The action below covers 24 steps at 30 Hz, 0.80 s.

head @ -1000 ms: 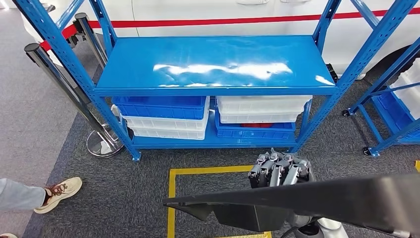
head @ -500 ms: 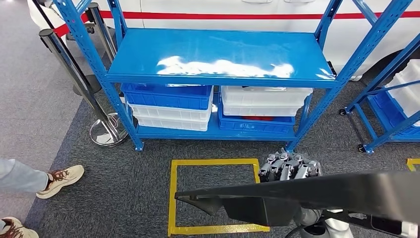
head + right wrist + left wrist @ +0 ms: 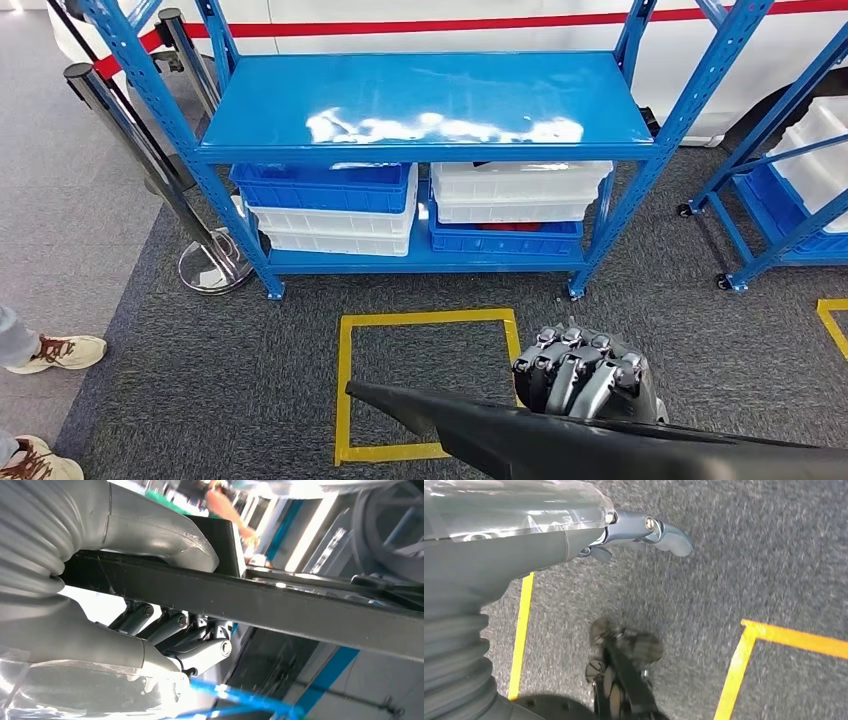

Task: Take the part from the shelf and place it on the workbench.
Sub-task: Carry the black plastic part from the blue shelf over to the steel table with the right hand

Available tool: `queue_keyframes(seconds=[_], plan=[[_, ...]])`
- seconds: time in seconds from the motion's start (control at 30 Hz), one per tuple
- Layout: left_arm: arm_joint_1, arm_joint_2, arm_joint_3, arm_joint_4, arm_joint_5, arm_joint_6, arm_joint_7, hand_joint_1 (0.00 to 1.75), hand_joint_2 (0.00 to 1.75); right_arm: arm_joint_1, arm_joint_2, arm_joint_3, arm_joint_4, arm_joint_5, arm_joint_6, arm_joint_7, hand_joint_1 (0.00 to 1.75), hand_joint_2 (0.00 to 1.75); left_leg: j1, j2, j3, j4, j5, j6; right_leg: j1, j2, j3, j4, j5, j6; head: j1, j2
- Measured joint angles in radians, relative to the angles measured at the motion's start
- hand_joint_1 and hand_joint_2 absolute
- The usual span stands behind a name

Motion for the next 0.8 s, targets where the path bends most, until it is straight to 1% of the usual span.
queue_keyframes(seconds=[0.03, 0.07, 0.1, 0.13, 0.17, 0.2, 0.23, 0.27, 0.33, 0.37, 0.4, 0.43, 0.47, 0.5, 0.53, 0.57, 0.6, 0.63, 0.67, 0.7, 0.73, 0.77, 0.8], plan=[[0.0, 0.003, 0.006, -0.002, 0.0, 0.006, 0.002, 0.0, 1.75, 0.006, 0.001, 0.003, -0.011, 0.012, -0.01, 0.0, 1.75, 1.75, 0.0, 0.0, -0.015, 0.043, -0.012, -0.001, 0.002, 0.005, -0.005, 0.003, 0.002, -0.001, 0.0, 0.0], [0.0, 0.008, 0.012, -0.004, 0.0, 0.012, 0.005, 0.0, 1.75, 0.01, 0.002, 0.008, -0.021, 0.022, -0.017, 0.0, 1.75, 1.75, 0.0, -0.001, -0.012, 0.049, -0.003, -0.002, 0.002, 0.012, -0.01, 0.008, 0.003, -0.001, 0.0, 0.0], [-0.001, 0.012, 0.018, -0.006, 0.0, 0.019, 0.007, 0.0, 1.75, 0.011, 0.002, 0.013, -0.029, 0.03, -0.022, 0.0, 1.75, 1.75, 0.001, -0.003, 0.011, 0.014, 0.023, -0.002, 0.002, 0.02, -0.014, 0.013, 0.003, 0.0, 0.0, 0.0], [-0.001, 0.015, 0.024, -0.008, 0.0, 0.023, 0.008, 0.0, 1.75, 0.012, 0.002, 0.019, -0.038, 0.036, -0.026, 0.0, 1.75, 1.75, 0.002, -0.011, 0.049, -0.052, 0.058, -0.002, 0.002, 0.029, -0.018, 0.021, 0.001, 0.002, 0.0, 0.0], [-0.002, 0.019, 0.029, -0.009, 0.001, 0.025, 0.009, 0.0, 1.75, 0.012, 0.002, 0.025, -0.045, 0.039, -0.028, 0.0, 1.75, 1.75, 0.004, -0.031, 0.09, -0.121, 0.081, 0.0, 0.002, 0.038, -0.024, 0.028, 0.0, 0.005, 0.0, 0.0], [-0.002, 0.021, 0.034, -0.01, 0.001, 0.028, 0.01, 0.0, 1.75, 0.012, 0.002, 0.029, -0.051, 0.042, -0.031, 0.0, 1.75, 1.75, 0.006, -0.051, 0.118, -0.173, 0.095, 0.001, 0.002, 0.047, -0.031, 0.037, -0.001, 0.009, 0.0, 0.0], [-0.003, 0.023, 0.038, -0.011, 0.001, 0.033, 0.01, 0.0, 1.75, 0.013, 0.003, 0.033, -0.056, 0.045, -0.033, 0.0, 1.75, 1.75, 0.008, -0.066, 0.134, -0.203, 0.098, 0.003, 0.003, 0.056, -0.038, 0.045, -0.001, 0.014, 0.0, 0.0], [-0.004, 0.024, 0.042, -0.011, 0.001, 0.038, 0.01, 0.0, 1.75, 0.017, 0.003, 0.037, -0.062, 0.05, -0.038, 0.001, 1.75, 1.75, 0.008, -0.073, 0.136, -0.211, 0.094, 0.006, 0.003, 0.065, -0.046, 0.05, 0.001, 0.02, 0.0, 0.0], [-0.007, 0.023, 0.049, -0.011, -0.009, 0.053, 0.011, 0.0, 1.75, 0.03, 0.003, 0.043, -0.078, 0.065, -0.05, 0.001, 1.75, 1.75, 0.009, -0.056, 0.13, -0.217, 0.097, 0.014, 0.002, 0.081, -0.054, 0.054, 0.006, 0.032, -0.001, 0.0], [-0.01, 0.023, 0.05, -0.011, -0.017, 0.061, 0.014, 0.0, 1.75, 0.04, 0.003, 0.045, -0.088, 0.071, -0.056, 0.001, 1.75, 1.75, 0.01, -0.046, 0.13, -0.221, 0.1, 0.019, 0.003, 0.077, -0.059, 0.06, 0.001, 0.037, -0.001, 0.0], [-0.012, 0.023, 0.05, -0.011, -0.027, 0.068, 0.017, 0.0, 1.75, 0.049, 0.003, 0.046, -0.096, 0.075, -0.061, 0.001, 1.75, 1.75, 0.012, -0.036, 0.13, -0.225, 0.104, 0.026, 0.003, 0.064, -0.069, 0.081, -0.013, 0.043, 0.0, 0.0], [-0.013, 0.022, 0.05, -0.011, -0.038, 0.073, 0.02, 0.0, 1.75, 0.058, 0.003, 0.047, -0.104, 0.077, -0.066, 0.002, 1.75, 1.75, 0.014, -0.024, 0.13, -0.229, 0.106, 0.031, 0.002, 0.045, -0.091, 0.126, -0.04, 0.048, 0.0, 0.0], [-0.014, 0.023, 0.05, -0.011, -0.049, 0.075, 0.024, 0.0, 1.75, 0.067, 0.001, 0.048, -0.111, 0.078, -0.074, 0.002, 1.75, 1.75, 0.013, -0.012, 0.128, -0.23, 0.107, 0.034, 0.001, 0.025, -0.121, 0.188, -0.073, 0.054, 0.001, 0.0], [-0.014, 0.023, 0.05, -0.011, -0.06, 0.076, 0.028, 0.0, 1.75, 0.074, -0.001, 0.05, -0.116, 0.079, -0.082, 0.002, 1.75, 1.75, 0.011, 0.0, 0.126, -0.23, 0.108, 0.036, -0.002, 0.013, -0.152, 0.252, -0.103, 0.059, 0.001, 0.0], [-0.014, 0.023, 0.049, -0.011, -0.072, 0.076, 0.033, 0.0, 1.75, 0.079, -0.005, 0.053, -0.119, 0.08, -0.093, 0.002, 1.75, 1.75, 0.01, 0.013, 0.125, -0.23, 0.108, 0.036, -0.005, 0.006, -0.177, 0.305, -0.121, 0.063, 0.0, 0.0], [-0.014, 0.023, 0.047, -0.011, -0.084, 0.076, 0.041, 0.0, 1.75, 0.083, -0.013, 0.056, -0.12, 0.081, -0.105, 0.002, 1.75, 1.75, 0.01, 0.025, 0.125, -0.229, 0.108, 0.036, -0.008, 0.003, -0.183, 0.32, -0.117, 0.066, 0.0, 0.0], [-0.016, 0.024, 0.045, -0.011, -0.093, 0.077, 0.048, 0.0, 1.75, 0.088, -0.023, 0.058, -0.123, 0.083, -0.112, 0.002, 1.75, 1.75, 0.01, 0.036, 0.125, -0.229, 0.108, 0.036, -0.009, -0.002, -0.169, 0.296, -0.096, 0.066, 0.0, 0.0], [-0.018, 0.024, 0.044, -0.011, -0.101, 0.078, 0.055, 0.0, 1.75, 0.098, -0.032, 0.06, -0.129, 0.086, -0.115, 0.002, 1.75, 1.75, 0.01, 0.046, 0.127, -0.229, 0.107, 0.035, -0.008, -0.011, -0.14, 0.246, -0.065, 0.065, 0.0, 0.0], [-0.02, 0.023, 0.042, -0.01, -0.107, 0.079, 0.061, 0.0, 1.75, 0.117, -0.039, 0.06, -0.141, 0.091, -0.114, 0.002, 1.75, 1.75, 0.009, 0.053, 0.129, -0.23, 0.105, 0.033, -0.006, -0.032, -0.1, 0.173, -0.033, 0.06, 0.001, 0.0], [-0.021, 0.023, 0.042, -0.009, -0.111, 0.08, 0.065, 0.0, 1.75, 0.139, -0.043, 0.059, -0.154, 0.098, -0.108, 0.002, 1.75, 1.75, 0.007, 0.06, 0.132, -0.229, 0.103, 0.03, 0.001, -0.057, -0.065, 0.109, -0.014, 0.053, 0.001, 0.0], [-0.021, 0.023, 0.042, -0.008, -0.114, 0.081, 0.067, 0.0, 1.75, 0.16, -0.046, 0.058, -0.167, 0.104, -0.104, 0.002, 1.75, 1.75, 0.006, 0.067, 0.133, -0.228, 0.101, 0.025, 0.008, -0.077, -0.043, 0.065, -0.004, 0.046, 0.001, 0.0], [-0.02, 0.022, 0.042, -0.007, -0.115, 0.082, 0.069, 0.0, 1.75, 0.181, -0.048, 0.057, -0.178, 0.11, -0.102, 0.002, 1.75, 1.75, 0.004, 0.076, 0.135, -0.228, 0.099, 0.02, 0.015, -0.089, -0.033, 0.042, -0.003, 0.039, 0.0, 0.0], [-0.02, 0.021, 0.042, -0.007, -0.116, 0.082, 0.069, 0.0, 1.75, 0.199, -0.05, 0.056, -0.185, 0.115, -0.101, 0.002, 1.75, 1.75, 0.002, 0.087, 0.137, -0.228, 0.098, 0.015, 0.019, -0.086, -0.034, 0.038, -0.005, 0.033, 0.0, 0.0]])
